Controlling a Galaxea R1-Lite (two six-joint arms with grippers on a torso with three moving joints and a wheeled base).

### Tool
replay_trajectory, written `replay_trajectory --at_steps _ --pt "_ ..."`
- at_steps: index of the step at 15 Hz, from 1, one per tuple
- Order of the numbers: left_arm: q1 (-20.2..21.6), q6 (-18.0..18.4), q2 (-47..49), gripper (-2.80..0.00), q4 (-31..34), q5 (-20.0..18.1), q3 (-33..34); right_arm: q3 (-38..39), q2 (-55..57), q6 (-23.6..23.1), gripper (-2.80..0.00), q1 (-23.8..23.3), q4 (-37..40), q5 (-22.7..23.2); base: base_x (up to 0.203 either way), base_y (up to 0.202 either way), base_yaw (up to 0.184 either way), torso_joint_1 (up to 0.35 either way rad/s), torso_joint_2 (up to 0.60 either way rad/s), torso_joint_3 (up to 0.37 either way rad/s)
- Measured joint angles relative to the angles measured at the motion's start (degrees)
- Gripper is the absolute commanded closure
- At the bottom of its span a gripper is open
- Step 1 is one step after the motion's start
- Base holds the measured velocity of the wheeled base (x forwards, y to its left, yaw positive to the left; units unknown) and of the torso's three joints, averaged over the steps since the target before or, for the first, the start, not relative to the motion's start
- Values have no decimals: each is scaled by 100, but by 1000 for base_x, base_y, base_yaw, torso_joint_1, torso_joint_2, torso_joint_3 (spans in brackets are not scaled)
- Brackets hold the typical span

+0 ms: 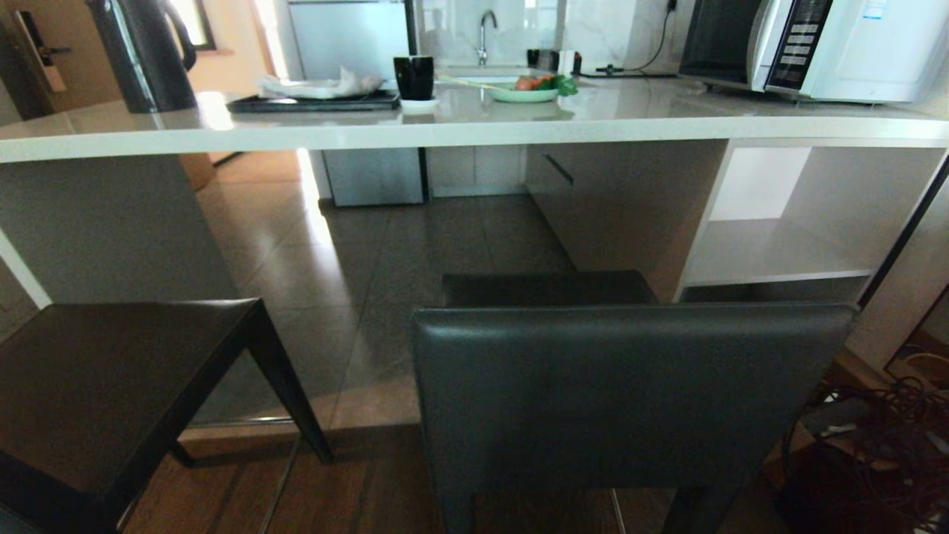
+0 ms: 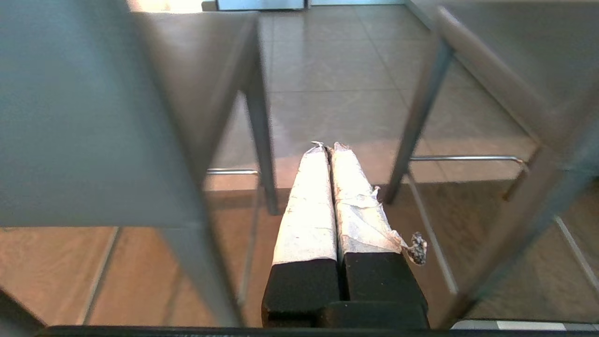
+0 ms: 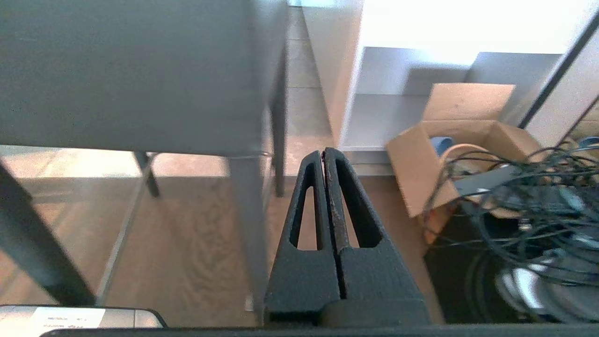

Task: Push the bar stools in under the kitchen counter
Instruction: Push the gray chair back under the dining table

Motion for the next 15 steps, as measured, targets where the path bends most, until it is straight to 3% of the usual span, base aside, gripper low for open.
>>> replay_trajectory --at_steps 4,12,15 --pt "-2 -4 2 0 2 -2 0 0 0 3 0 -3 0 0 0 173 -1 0 5 4" --pt "2 -9 5 0 0 0 0 0 0 9 0 0 0 -2 0 0 0 0 0 0" --pt "2 -9 6 0 0 0 0 0 2 9 0 0 0 0 -165 0 1 2 3 1"
